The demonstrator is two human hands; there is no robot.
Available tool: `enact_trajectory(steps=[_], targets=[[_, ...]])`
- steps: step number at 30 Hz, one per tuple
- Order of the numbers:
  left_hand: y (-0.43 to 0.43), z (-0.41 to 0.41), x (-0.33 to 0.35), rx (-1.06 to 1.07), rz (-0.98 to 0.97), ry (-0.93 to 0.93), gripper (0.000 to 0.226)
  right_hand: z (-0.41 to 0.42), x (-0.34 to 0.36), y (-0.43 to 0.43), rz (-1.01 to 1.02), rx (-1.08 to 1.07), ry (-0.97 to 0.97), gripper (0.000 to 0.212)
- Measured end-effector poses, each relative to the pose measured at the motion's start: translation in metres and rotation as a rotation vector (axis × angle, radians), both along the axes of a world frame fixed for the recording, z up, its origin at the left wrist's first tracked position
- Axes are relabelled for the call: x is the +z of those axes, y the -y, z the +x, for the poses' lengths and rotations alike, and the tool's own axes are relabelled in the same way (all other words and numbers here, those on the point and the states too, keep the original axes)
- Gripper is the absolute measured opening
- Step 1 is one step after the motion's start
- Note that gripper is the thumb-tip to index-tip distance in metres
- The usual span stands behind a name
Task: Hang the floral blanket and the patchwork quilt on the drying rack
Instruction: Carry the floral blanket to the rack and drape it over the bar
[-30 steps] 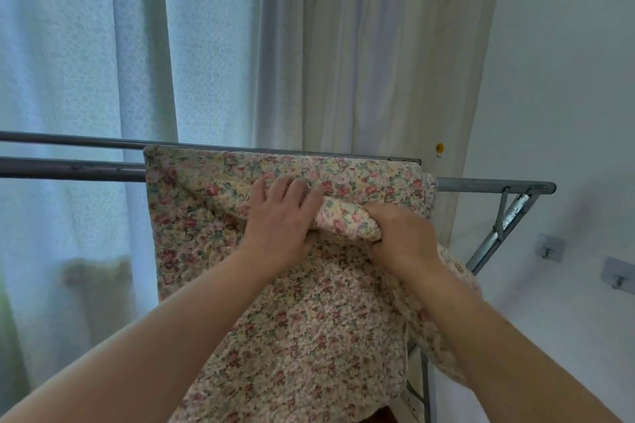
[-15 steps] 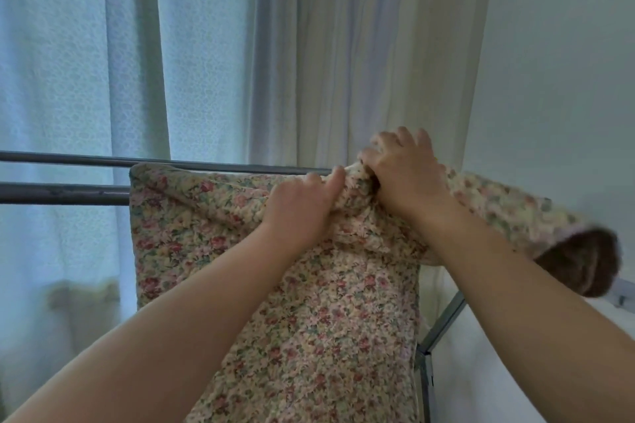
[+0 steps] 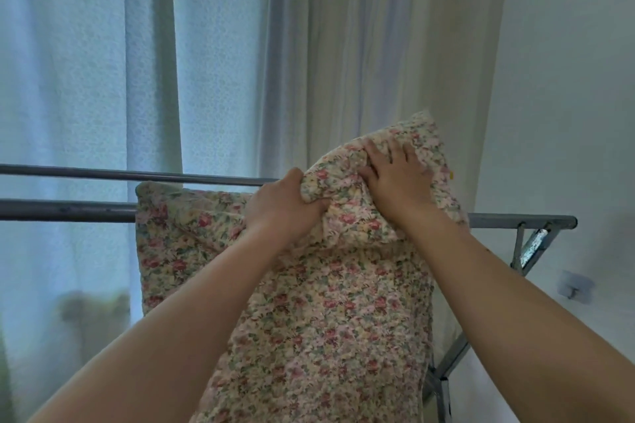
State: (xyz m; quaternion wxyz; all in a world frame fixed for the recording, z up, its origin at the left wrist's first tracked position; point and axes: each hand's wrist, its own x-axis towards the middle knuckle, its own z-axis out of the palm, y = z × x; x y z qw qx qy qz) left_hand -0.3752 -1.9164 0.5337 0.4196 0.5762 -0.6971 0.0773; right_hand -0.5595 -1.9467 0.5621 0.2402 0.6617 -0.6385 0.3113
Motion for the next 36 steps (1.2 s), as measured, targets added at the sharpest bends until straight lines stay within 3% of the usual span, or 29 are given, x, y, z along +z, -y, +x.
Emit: enact_trajectory(steps=[3,6,8,11,13,15,19,22,24,28,31,33,36], targets=[[0.008,0.008,0.016,-0.012,0.097,-0.126,0.046,0.017,0.006,-0.006,0.12,0.189,0.015,0.077],[0.016,0.014,0.03,-0.051,0.189,-0.263,0.054,0.034,-0.006,-0.018,0.216,0.263,-0.222,0.115],[0.017,0.015,0.033,-0.085,0.231,-0.295,0.057,0.036,-0.014,-0.018,0.179,0.246,-0.352,0.124],[0.012,0.016,0.028,-0.047,0.108,-0.167,0.056,0.034,-0.018,-0.013,0.016,0.276,-0.385,0.109],[0.004,0.021,0.018,0.076,-0.194,0.079,0.056,0.033,-0.017,-0.009,-0.066,0.308,-0.353,0.094],[-0.004,0.034,0.01,0.13,-0.429,0.189,0.06,0.034,-0.01,-0.005,-0.058,0.347,-0.342,0.085],[-0.01,0.069,-0.003,0.187,-0.516,0.062,0.058,0.035,0.011,-0.002,0.038,0.418,-0.307,0.062],[-0.008,0.08,-0.019,0.204,-0.537,0.167,0.06,0.042,0.017,0.006,0.035,0.407,-0.351,0.055],[-0.006,0.085,-0.031,0.314,-0.526,0.09,0.063,0.046,0.018,0.011,0.003,0.404,-0.366,0.049],[-0.006,0.095,-0.061,0.504,-0.246,-0.467,0.105,0.043,0.013,0.018,-0.036,0.386,-0.356,0.043],[-0.003,0.098,-0.077,0.496,-0.099,-0.742,0.106,0.042,0.009,0.02,-0.067,0.393,-0.353,0.04],[0.003,0.106,-0.08,0.506,-0.1,-0.795,0.094,0.042,0.005,0.02,-0.088,0.404,-0.344,0.043],[0.008,0.118,-0.08,0.572,-0.158,-0.672,0.088,0.043,0.004,0.025,-0.132,0.404,-0.305,0.042]])
